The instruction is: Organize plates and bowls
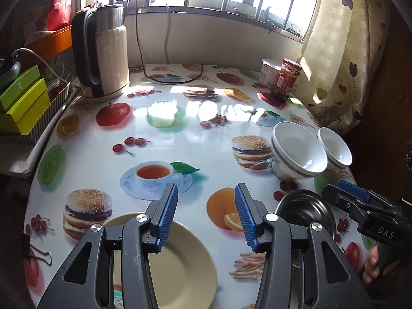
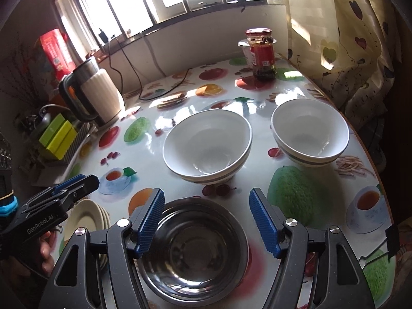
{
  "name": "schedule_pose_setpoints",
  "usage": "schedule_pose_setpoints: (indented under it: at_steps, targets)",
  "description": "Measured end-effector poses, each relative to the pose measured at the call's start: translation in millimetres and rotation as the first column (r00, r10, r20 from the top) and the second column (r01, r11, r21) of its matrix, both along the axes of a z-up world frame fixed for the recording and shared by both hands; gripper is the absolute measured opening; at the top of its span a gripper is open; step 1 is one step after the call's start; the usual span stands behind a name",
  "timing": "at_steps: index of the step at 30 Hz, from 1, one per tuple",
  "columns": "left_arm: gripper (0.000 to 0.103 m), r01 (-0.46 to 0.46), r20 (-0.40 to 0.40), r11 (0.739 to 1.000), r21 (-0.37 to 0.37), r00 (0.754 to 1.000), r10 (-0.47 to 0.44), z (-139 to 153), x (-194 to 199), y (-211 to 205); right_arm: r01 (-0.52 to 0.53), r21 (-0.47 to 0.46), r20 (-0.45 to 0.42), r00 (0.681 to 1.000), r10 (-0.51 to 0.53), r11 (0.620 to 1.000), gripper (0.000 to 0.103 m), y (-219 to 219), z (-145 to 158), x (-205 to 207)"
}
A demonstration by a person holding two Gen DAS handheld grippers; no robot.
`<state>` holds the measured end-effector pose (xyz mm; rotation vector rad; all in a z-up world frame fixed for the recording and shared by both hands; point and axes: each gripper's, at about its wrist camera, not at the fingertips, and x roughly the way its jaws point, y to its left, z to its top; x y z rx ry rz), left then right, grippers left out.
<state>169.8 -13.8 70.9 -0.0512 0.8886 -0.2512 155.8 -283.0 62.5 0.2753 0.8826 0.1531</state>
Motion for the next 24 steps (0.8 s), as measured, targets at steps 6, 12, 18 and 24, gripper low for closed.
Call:
schedule_pose_setpoints:
  at_steps: [6, 12, 18, 24]
  targets:
    - [0.047, -0.143, -0.019, 0.989, 0.031, 0.989, 0.144, -8.0, -25.1, 72.2, -0.170, 0.042, -0.009, 0.985, 0.171, 0.984, 0.069, 56.7, -4.4, 2.5]
    - [0.047, -0.211, -0.072, 0.977, 0.017, 0.975, 0.212, -27.9, -40.0, 112.0, -0.272, 0.070, -0.045, 0.960, 0.276, 0.960, 0.069, 103.2, -14.4, 9.7]
    - [0.047, -0.224, -0.124, 0.974, -0.019, 0.968, 0.220, -45.8, -45.6, 121.6, -0.333, 0.065, -0.085, 0.937, 0.338, 0.941, 0.069, 134.4, -26.2, 14.5]
    - [0.047, -0.233, -0.170, 0.972, -0.034, 0.960, 0.224, -60.9, -47.2, 126.5, -0.379, 0.061, -0.133, 0.914, 0.384, 0.923, 0.069, 156.6, -40.9, 18.7]
